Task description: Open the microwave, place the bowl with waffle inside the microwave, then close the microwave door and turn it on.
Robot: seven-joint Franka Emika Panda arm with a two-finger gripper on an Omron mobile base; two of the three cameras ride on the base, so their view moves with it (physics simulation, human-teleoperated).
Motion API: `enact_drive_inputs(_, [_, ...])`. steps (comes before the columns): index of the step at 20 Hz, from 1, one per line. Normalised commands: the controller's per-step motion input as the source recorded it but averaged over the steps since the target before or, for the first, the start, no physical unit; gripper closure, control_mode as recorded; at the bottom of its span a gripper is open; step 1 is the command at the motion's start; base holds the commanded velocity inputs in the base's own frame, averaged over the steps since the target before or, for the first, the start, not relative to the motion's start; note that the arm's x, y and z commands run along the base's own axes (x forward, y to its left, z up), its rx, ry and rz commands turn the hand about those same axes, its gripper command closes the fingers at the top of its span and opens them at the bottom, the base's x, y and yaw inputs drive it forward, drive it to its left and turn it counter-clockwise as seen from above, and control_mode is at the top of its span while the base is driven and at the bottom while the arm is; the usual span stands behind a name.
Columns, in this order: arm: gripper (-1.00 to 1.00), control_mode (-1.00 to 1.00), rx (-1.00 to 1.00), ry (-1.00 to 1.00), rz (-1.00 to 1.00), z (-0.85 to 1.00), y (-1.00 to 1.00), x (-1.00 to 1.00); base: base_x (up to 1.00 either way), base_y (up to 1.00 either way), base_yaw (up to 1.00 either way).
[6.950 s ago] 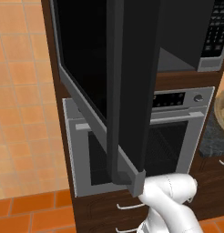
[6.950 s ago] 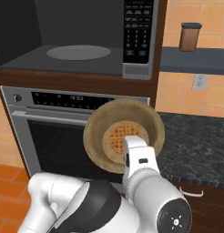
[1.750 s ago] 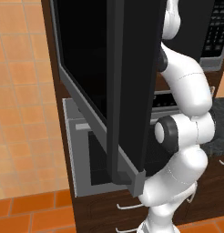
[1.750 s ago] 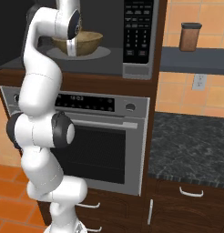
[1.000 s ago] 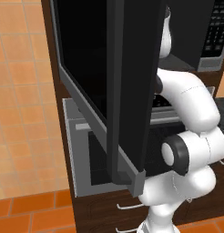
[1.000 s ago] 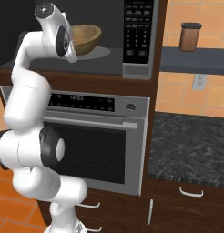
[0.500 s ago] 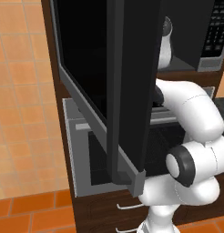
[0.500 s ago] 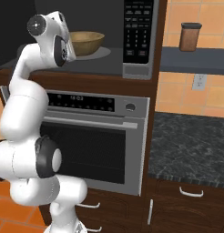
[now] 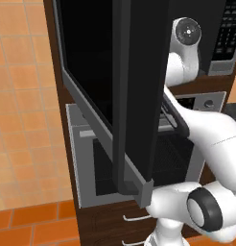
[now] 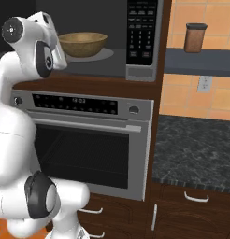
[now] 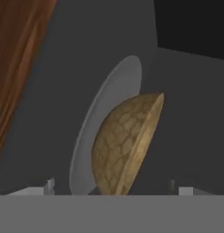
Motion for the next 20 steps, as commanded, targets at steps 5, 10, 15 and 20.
enact_drive_inputs(5, [-1.0,-1.0,0.0,0.0,-0.02,0.01,0.0,-1.0,0.0,0.0,0.0])
enact_drive_inputs(10, [-1.0,-1.0,-0.04,0.0,-0.06,0.0,-0.01,-1.0,0.0,0.0,0.0])
enact_drive_inputs(15, [-1.0,-1.0,-0.07,0.0,-0.12,0.0,-0.01,-1.0,0.0,0.0,0.0])
enact_drive_inputs(20, [-1.0,-1.0,-0.06,0.0,-0.12,0.0,-0.15,-0.99,0.0,0.0,0.0])
